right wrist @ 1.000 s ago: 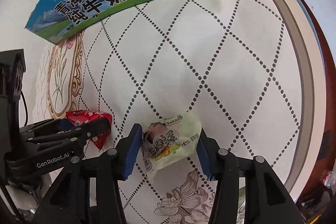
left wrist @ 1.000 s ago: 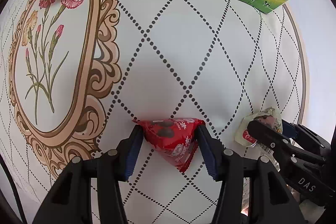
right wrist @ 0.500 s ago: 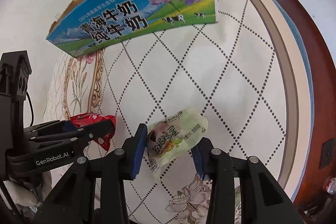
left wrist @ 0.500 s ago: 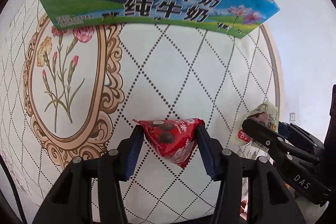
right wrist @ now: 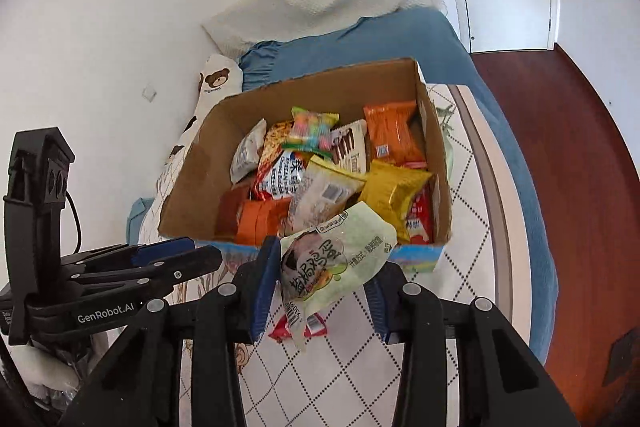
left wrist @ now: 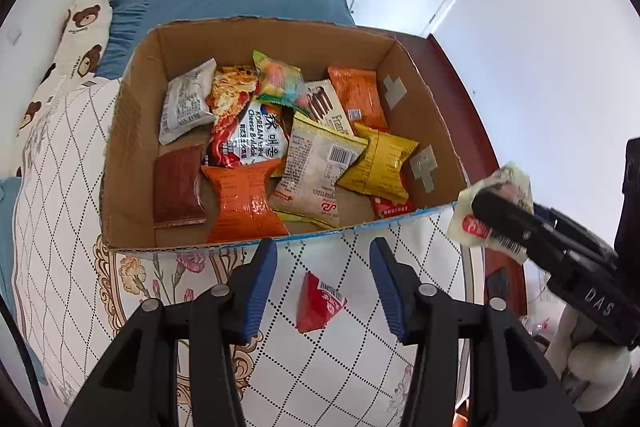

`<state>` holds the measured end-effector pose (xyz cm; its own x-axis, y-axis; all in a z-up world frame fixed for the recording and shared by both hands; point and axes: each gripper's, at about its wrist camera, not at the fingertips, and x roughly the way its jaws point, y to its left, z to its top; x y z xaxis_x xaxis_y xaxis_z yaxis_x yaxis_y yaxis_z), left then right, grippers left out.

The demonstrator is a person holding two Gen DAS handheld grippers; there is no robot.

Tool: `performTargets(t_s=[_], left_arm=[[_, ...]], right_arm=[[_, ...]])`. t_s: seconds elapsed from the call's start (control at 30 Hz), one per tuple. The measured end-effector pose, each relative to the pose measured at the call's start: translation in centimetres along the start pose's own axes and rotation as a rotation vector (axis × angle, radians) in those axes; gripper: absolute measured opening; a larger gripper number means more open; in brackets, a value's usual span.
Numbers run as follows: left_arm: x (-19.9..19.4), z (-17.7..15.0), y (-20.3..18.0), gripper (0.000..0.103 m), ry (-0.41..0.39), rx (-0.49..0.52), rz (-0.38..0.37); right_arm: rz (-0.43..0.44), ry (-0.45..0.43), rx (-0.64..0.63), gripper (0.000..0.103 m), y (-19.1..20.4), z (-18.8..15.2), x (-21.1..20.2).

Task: Organize snacks
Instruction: 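Lift both packets and carry them over the cardboard box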

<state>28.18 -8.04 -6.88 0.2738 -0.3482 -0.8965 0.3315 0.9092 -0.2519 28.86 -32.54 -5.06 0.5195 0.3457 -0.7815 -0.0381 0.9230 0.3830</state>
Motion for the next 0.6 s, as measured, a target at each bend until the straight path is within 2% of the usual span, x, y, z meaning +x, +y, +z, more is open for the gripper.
performTargets(t_s=[0.07,0.13,0.23,0.4,0.43,0.47,0.5,0.6], left_arm=[[2.1,-0.8,1.0,0.06,0.048,-0.032,-0.016],[5.1,-2.2,1.5,0.061,0.113,-0.071,-0.044],[8.8,-4.5,1.2,0.061,0.226,-0.1,-0.086],[13.8,-5.8,-0.7,0.06,0.315,-0.001,0.018],[14.4,-6.0,-1.1,0.059,0.309,0.029,0.062],[14.6,-6.2,-1.2,0.053,0.294,0.045,0.093],[14.8,-6.4,-1.3,0.04,0.29,0.058,0.104],[14.1,-6.8,-1.1,0.038,0.27,0.043,0.096]], right_arm=[[0.001,0.0,0.0,0.043,-0.1,0.7,0.1],[-0.007,0.009,0.002,0.043,-0.6,0.2,0.7],[-0.012,0.068,0.046,0.043,-1.9,-1.6,2.9],[-0.026,0.154,0.109,0.043,-3.8,-5.8,6.0],[-0.033,0.162,0.111,0.043,-4.0,-6.4,6.4],[-0.036,0.168,0.115,0.043,-4.1,-6.8,6.6],[-0.036,0.173,0.122,0.043,-4.3,-7.1,6.8],[-0.044,0.17,0.116,0.043,-4.4,-7.3,6.7]])
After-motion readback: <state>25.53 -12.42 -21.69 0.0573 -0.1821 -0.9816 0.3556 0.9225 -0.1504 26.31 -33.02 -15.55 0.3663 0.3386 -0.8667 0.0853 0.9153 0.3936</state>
